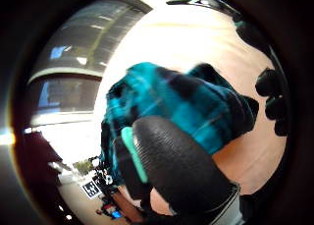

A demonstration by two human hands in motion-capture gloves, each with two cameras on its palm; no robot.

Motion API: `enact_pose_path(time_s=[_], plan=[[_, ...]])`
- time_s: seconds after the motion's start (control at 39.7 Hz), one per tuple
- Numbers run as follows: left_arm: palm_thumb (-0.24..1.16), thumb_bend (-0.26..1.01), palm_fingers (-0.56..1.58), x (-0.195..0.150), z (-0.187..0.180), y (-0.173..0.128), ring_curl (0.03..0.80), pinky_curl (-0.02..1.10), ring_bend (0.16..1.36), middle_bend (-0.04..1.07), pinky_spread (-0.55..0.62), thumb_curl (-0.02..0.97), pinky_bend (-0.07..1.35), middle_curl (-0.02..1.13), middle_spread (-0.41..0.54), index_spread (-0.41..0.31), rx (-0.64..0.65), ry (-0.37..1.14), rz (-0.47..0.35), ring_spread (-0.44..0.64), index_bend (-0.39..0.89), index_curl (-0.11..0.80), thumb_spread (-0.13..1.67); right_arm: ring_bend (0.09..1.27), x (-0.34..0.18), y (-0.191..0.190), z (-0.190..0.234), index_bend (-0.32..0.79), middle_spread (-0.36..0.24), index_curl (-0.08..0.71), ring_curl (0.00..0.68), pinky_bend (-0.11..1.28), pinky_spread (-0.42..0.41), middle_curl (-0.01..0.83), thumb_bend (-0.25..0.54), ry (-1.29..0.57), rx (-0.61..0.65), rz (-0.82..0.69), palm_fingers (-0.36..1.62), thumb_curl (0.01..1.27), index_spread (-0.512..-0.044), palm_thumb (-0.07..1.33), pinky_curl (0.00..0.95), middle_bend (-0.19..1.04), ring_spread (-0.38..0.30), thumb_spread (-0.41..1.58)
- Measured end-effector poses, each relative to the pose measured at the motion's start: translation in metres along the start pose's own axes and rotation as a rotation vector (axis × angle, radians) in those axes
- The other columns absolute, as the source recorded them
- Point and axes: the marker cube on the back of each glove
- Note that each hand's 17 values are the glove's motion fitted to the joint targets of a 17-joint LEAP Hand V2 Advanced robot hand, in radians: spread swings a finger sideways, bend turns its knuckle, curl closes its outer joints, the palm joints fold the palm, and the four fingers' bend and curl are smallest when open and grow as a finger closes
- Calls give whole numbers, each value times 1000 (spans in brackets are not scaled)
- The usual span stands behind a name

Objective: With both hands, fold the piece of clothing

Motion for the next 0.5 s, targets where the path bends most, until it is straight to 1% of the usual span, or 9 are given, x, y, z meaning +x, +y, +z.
enact_pose_path(time_s=[0.03, 0.08, 0.15, 0.2, 0.28, 0.33, 0.38, 0.45, 0.5], plan=[[707, -22, 639, -2, 5, 2, 371, 437, 457, 211, -29, 301, 443, 442, -215, -185, -6, 1, -6, -124, 132, 334, 1253, 745, 5, 3, 3, -81, -195, 152, 396, 754, -126, 397, -82, 40, -49, 43, 891, 263, -306, 292, 375, 254, -126, 1172], [684, -25, 640, 6, 14, 12, 362, 435, 436, 202, -22, 296, 443, 438, -211, -185, -85, 92, 4, -106, 140, 336, 1264, 807, 4, 5, 8, -139, -165, 106, 420, 796, -159, 424, -85, 39, -111, 56, 973, 249, -290, 214, 392, 326, -138, 1161], [670, -20, 618, 27, 23, 24, 351, 432, 407, 179, -5, 293, 440, 429, -197, -186, -217, 281, 43, -75, 155, 342, 1282, 862, -15, -7, 12, -145, -133, 55, 446, 834, -195, 441, -64, -103, -77, -14, 998, 245, -279, 160, 409, 369, -144, 1153], [622, -32, 511, 34, 26, 28, 352, 436, 387, 149, 28, 280, 440, 422, -164, -182, -278, 339, 51, -27, 154, 345, 1312, 898, -29, -20, 14, -147, -121, 24, 461, 861, -216, 451, -45, -196, -35, -41, 1017, 247, -274, 154, 422, 395, -151, 1139], [573, -33, 450, 22, 30, 21, 352, 439, 382, 134, 61, 267, 445, 412, -132, -173, -222, 229, 26, 17, 165, 352, 1344, 924, -44, -25, 16, -154, -115, -17, 474, 886, -233, 465, 22, -287, -89, -77, 1000, 278, -266, 273, 433, 432, -155, 1144], [541, -31, 436, 8, 32, 10, 346, 432, 382, 127, 81, 258, 444, 398, -120, -170, -118, 102, 2, 42, 173, 357, 1365, 931, -47, -23, 17, -176, -153, -41, 477, 880, -252, 491, 120, -314, -155, -96, 985, 322, -265, 469, 429, 508, -181, 1157], [504, -31, 426, 4, 33, 5, 341, 424, 387, 137, 99, 248, 430, 387, -106, -168, -86, 65, -4, 63, 177, 360, 1388, 938, -51, -23, 14, -172, -182, -48, 478, 867, -275, 516, 158, -360, -162, -115, 990, 343, -269, 565, 423, 587, -209, 1147], [461, -26, 418, 6, 33, 8, 334, 413, 386, 146, 127, 234, 419, 377, -94, -166, -138, 98, 3, 86, 182, 367, 1423, 917, -57, -22, 2, -99, -203, -30, 463, 852, -312, 528, 197, -476, -84, -135, 1028, 369, -294, 682, 409, 628, -240, 1128], [434, -23, 403, 10, 30, 12, 330, 408, 379, 151, 145, 226, 411, 372, -86, -166, -213, 169, 18, 107, 187, 373, 1441, 865, -59, -20, -10, 50, -211, 18, 446, 819, -327, 521, 204, -556, -31, -133, 1079, 390, -306, 740, 396, 593, -254, 1088]])
